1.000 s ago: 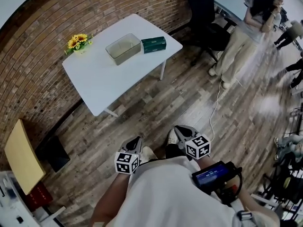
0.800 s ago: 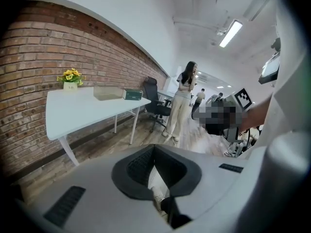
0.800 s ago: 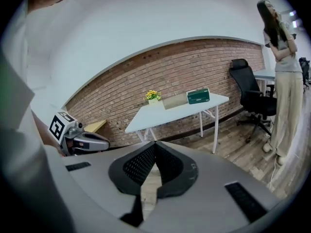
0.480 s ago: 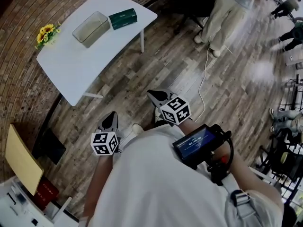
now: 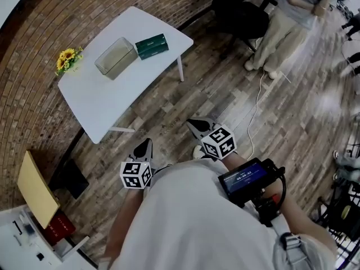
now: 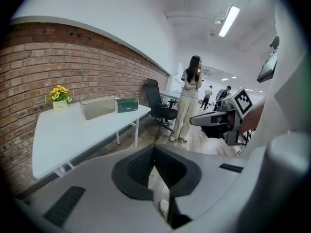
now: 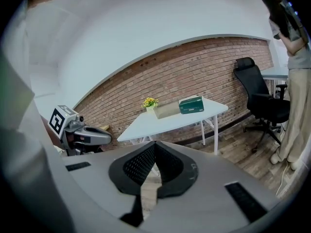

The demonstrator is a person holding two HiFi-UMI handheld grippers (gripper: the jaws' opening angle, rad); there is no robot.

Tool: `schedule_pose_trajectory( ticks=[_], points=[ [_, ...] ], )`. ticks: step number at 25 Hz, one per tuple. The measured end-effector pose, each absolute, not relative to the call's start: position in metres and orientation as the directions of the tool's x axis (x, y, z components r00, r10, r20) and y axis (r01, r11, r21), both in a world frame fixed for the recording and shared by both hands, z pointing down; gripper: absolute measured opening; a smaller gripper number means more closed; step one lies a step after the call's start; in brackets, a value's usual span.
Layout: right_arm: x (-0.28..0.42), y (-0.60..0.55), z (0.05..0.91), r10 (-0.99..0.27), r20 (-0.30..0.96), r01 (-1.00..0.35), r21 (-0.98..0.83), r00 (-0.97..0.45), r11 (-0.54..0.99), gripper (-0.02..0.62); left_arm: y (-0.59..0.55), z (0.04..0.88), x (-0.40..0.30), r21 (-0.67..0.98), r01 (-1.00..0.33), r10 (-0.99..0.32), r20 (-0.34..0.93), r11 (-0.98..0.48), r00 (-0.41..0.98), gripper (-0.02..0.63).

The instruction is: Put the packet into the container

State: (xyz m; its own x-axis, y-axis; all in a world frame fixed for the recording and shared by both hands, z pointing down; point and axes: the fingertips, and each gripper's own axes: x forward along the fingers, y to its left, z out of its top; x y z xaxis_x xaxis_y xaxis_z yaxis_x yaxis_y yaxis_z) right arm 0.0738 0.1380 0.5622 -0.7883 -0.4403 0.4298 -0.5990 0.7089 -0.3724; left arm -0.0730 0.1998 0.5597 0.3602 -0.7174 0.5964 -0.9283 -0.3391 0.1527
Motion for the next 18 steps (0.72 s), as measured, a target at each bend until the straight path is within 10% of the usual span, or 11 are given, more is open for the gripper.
schedule_pose_trajectory(
  ticks=[18],
  points=[
    [0.085,0.099,0.592,-0.446,0.472,-0.636,-0.406,-0.76,0.656,0.006,0.15,0.576,-0.061,0.165,-0.909,-0.664,0.634,-0.384,0.396,0.008]
  ],
)
